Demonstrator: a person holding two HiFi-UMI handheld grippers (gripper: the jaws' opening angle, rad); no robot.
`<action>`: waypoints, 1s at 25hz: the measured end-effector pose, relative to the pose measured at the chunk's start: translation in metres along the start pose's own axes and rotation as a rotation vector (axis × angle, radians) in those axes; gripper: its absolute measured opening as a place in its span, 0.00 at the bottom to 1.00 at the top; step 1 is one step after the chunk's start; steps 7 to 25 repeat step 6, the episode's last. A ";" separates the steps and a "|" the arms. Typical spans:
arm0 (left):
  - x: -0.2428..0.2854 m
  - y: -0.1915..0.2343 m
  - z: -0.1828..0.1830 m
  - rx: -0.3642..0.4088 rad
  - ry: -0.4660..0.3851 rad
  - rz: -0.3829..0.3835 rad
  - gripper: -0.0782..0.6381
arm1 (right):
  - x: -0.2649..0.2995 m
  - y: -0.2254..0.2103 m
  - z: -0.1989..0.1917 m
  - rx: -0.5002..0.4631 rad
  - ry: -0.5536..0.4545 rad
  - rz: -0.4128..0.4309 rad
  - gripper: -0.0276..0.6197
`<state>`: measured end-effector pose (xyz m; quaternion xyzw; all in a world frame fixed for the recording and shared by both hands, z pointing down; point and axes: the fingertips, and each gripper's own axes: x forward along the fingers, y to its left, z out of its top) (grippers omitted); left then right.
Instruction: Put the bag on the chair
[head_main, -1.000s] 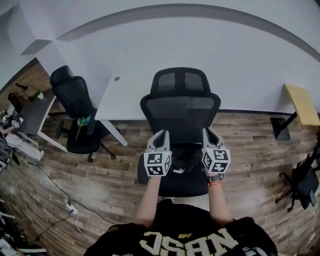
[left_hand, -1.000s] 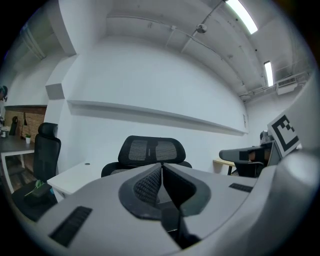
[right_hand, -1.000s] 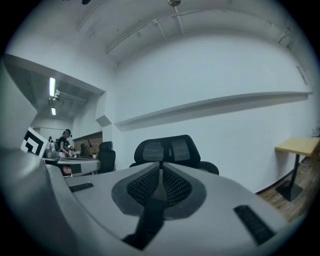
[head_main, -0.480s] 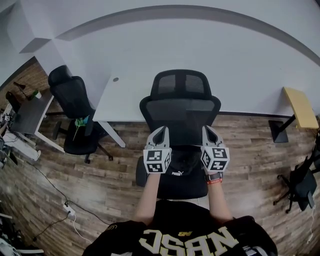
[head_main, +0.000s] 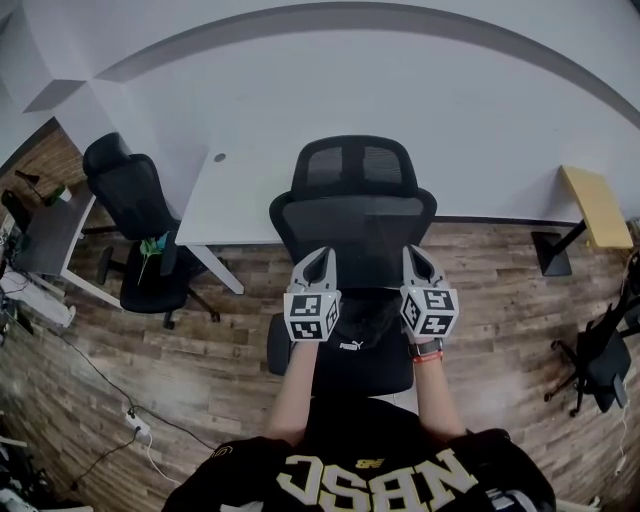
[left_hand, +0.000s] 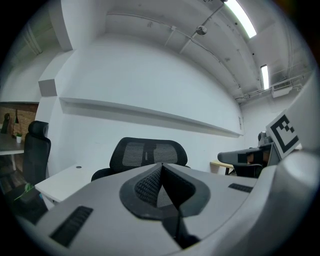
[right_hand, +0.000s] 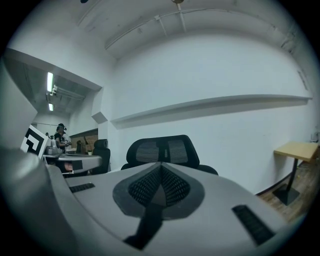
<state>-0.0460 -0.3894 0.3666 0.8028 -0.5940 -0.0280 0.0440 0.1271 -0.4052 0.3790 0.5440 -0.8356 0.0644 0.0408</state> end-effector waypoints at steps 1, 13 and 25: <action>0.003 0.001 -0.001 -0.003 0.003 -0.003 0.13 | 0.002 -0.002 -0.001 0.000 0.003 -0.005 0.06; 0.021 0.009 -0.011 -0.020 0.021 -0.002 0.13 | 0.015 -0.010 -0.002 -0.002 0.011 -0.016 0.06; 0.021 0.009 -0.011 -0.020 0.021 -0.002 0.13 | 0.015 -0.010 -0.002 -0.002 0.011 -0.016 0.06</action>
